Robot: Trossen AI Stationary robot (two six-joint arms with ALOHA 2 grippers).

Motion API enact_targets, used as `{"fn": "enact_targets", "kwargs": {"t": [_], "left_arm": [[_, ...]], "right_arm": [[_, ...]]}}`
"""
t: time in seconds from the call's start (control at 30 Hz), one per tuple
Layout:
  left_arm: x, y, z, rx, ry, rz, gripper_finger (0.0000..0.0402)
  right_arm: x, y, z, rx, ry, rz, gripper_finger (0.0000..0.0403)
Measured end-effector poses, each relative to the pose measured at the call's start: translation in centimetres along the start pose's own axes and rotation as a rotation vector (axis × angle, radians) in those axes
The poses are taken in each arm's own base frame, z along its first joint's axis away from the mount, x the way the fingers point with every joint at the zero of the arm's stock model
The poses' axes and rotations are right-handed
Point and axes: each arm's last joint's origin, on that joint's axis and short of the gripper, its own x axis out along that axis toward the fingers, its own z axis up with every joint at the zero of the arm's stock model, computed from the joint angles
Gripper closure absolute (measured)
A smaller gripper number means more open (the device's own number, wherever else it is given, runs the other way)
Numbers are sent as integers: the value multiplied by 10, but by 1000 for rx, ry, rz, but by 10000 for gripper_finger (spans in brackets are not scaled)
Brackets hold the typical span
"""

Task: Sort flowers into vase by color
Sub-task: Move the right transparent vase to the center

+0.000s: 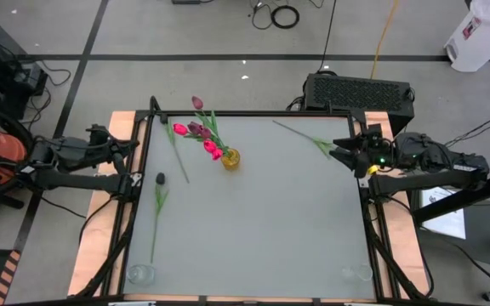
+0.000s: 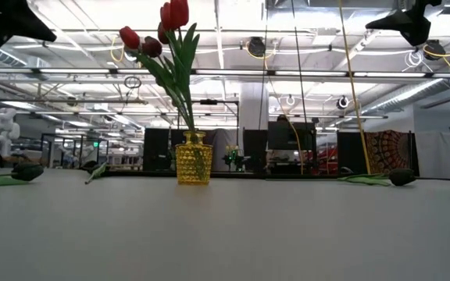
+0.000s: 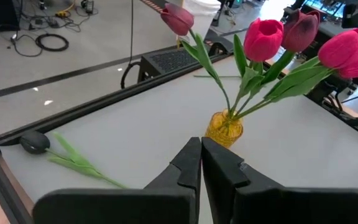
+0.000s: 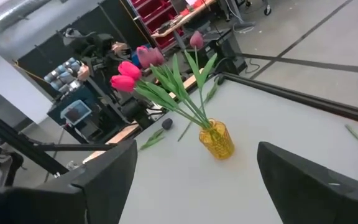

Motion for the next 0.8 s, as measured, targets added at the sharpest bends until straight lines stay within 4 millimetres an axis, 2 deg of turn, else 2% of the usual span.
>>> {"fn": "enact_targets", "kwargs": {"t": [0.13,0.47,0.8], "left_arm": [[0,0,0,1,2,1,382],[0,0,0,1,1,0,382],[0,0,0,1,1,0,382]], "right_arm": [[0,0,0,56,1,0,78],[0,0,-1,55,27,21,78],[-2,1,-12,211,261,139,78]]}}
